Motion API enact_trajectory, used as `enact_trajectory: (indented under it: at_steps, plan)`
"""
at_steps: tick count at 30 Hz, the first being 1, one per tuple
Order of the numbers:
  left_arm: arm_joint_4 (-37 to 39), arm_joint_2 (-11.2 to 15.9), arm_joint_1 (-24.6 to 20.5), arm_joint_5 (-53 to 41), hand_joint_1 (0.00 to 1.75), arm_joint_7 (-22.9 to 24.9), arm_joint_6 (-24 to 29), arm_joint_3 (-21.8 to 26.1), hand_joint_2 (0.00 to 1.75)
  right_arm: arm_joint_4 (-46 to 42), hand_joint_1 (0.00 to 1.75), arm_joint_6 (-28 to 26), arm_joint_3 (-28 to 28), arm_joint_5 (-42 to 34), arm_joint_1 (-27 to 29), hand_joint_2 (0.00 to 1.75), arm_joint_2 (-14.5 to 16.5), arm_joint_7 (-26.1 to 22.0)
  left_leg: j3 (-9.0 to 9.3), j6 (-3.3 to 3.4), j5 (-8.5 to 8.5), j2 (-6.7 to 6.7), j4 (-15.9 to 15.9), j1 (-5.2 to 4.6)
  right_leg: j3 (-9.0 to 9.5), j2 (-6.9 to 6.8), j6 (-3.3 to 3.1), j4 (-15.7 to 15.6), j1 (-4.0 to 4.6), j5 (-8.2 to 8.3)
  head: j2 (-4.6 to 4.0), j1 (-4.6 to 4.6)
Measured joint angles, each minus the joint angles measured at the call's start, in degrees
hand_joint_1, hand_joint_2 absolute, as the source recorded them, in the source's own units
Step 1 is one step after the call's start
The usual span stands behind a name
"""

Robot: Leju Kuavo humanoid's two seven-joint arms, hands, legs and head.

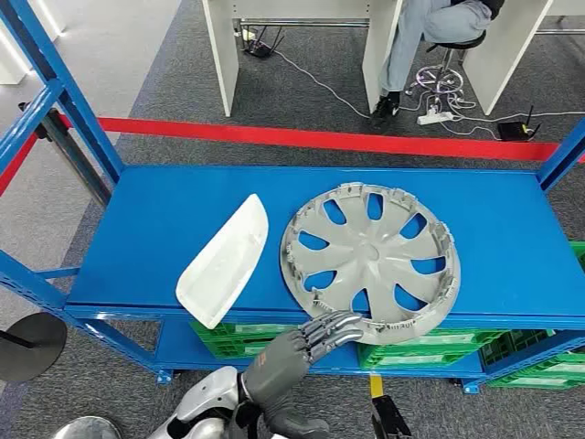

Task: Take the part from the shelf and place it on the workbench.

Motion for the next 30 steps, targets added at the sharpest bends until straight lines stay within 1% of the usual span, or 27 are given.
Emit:
enact_trajectory:
  at_steps: [2,6,8,10,14,16,17,20,23,25,28,30]
  plan:
    - [-1.1,0.0,0.0,-0.3,0.0,-0.2,1.7,0.2,0.0,0.0,0.0,0.0,0.0,0.0,0.0,0.0,0.0,0.0,0.0,0.0,0.0,0.0,0.0,0.0,0.0,0.0,0.0,0.0,0.0,0.0,0.0,0.0]
    - [-6.0,0.1,0.1,-2.1,0.0,-0.7,8.8,1.1,0.0,0.0,0.0,0.0,-0.4,0.0,0.0,0.0,0.1,-0.1,-0.01,0.0,0.0,0.0,0.0,0.0,0.0,0.0,0.0,0.0,0.0,0.0,0.0,0.0]
    - [-8.0,0.2,0.4,-3.1,0.0,-0.1,11.0,1.6,0.0,0.0,0.0,-0.1,-0.5,0.0,0.0,0.0,0.1,-0.1,-0.01,0.0,0.0,0.0,0.0,0.01,0.01,0.0,0.0,0.0,0.0,0.0,0.0,0.0]
    - [-8.9,0.3,0.5,-3.7,0.0,0.4,11.9,1.8,0.0,0.0,0.0,-0.2,-0.6,-0.1,0.0,0.0,0.1,-0.1,-0.01,0.0,0.0,0.0,0.0,0.01,0.01,0.01,0.0,0.0,0.0,0.0,0.0,0.0]
    - [-9.0,0.3,0.5,-3.7,0.0,0.5,12.0,1.9,0.0,0.0,0.0,-0.2,-0.6,-0.1,0.0,0.0,0.1,-0.1,-0.01,0.0,0.0,0.0,0.0,0.01,0.01,0.01,0.0,0.0,0.0,0.0,0.0,0.0]
    - [-10.0,0.5,0.9,-4.7,0.0,1.4,13.3,2.2,0.0,0.0,0.0,-0.3,-0.7,-0.2,0.0,0.0,0.2,-0.1,-0.01,0.0,0.0,0.0,0.0,0.01,0.0,0.01,0.0,0.0,0.0,0.0,0.0,0.0]
    - [-11.3,0.6,1.5,-5.7,0.0,2.4,14.7,2.6,0.0,0.0,0.0,-0.4,-0.9,-0.3,0.0,0.0,0.2,-0.1,-0.01,0.0,0.0,0.0,0.0,0.01,0.0,0.01,0.0,0.0,0.01,0.0,0.0,0.0]
    - [-17.5,1.5,5.7,-9.7,0.0,6.6,21.0,5.5,0.0,0.0,0.0,-1.2,-2.1,-1.3,0.4,0.0,0.2,-0.4,-0.02,0.0,0.0,0.0,0.0,0.0,-0.01,0.0,0.0,0.0,0.01,-0.01,0.0,0.01]
    - [-20.2,1.9,8.4,-10.9,0.0,9.1,23.6,7.5,0.0,0.0,0.0,-1.7,-3.0,-2.0,0.7,0.0,0.3,-0.9,-0.02,0.0,0.0,0.0,0.0,0.0,-0.01,0.01,0.0,0.0,0.01,-0.01,0.0,0.01]
    - [-21.0,2.0,10.3,-9.3,0.0,10.5,24.6,8.9,0.0,0.0,0.0,-2.3,-3.6,-2.8,1.1,0.0,0.4,-1.5,-0.02,0.0,0.0,0.0,0.0,0.0,-0.01,0.01,0.0,0.0,0.01,-0.01,0.0,0.0]
    - [-22.0,2.1,13.5,-2.1,0.0,11.2,24.6,11.8,0.0,0.0,0.0,-3.2,-4.5,-3.6,1.9,0.0,0.5,-2.6,-0.03,-0.01,-0.01,0.0,0.0,0.01,-0.03,0.01,-0.03,0.0,0.01,-0.03,0.0,0.01]
    - [-22.3,2.1,15.6,4.0,0.0,11.3,23.5,14.1,0.87,0.1,0.0,-3.7,-5.1,-4.0,2.3,0.0,0.7,-3.3,-0.03,-0.01,-0.01,0.0,0.0,0.01,-0.04,0.01,-0.05,0.0,0.02,-0.05,0.0,0.01]
